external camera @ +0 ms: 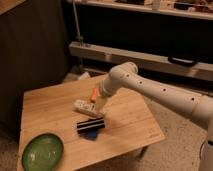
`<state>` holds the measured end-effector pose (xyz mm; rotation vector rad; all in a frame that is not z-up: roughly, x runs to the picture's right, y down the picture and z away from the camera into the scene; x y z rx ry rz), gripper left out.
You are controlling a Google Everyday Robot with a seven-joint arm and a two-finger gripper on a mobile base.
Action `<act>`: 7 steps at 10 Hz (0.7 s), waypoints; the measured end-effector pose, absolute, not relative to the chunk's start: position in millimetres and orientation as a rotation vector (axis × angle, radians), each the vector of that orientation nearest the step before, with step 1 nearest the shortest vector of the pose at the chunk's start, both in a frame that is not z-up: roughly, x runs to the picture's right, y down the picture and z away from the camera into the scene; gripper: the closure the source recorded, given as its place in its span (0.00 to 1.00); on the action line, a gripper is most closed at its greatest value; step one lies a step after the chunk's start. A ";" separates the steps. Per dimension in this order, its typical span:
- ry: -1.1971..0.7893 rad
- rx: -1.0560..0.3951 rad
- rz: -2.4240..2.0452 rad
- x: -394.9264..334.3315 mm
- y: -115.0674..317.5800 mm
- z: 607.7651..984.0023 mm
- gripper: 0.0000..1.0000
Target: Stand the bottle upright
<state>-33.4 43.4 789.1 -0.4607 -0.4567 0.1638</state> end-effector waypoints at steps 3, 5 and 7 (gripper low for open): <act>-0.394 -0.476 0.213 -10.7 62.8 804.0 0.20; -0.370 -0.468 0.247 10.2 73.2 809.2 0.20; -0.359 -0.465 0.270 25.5 84.7 814.2 0.23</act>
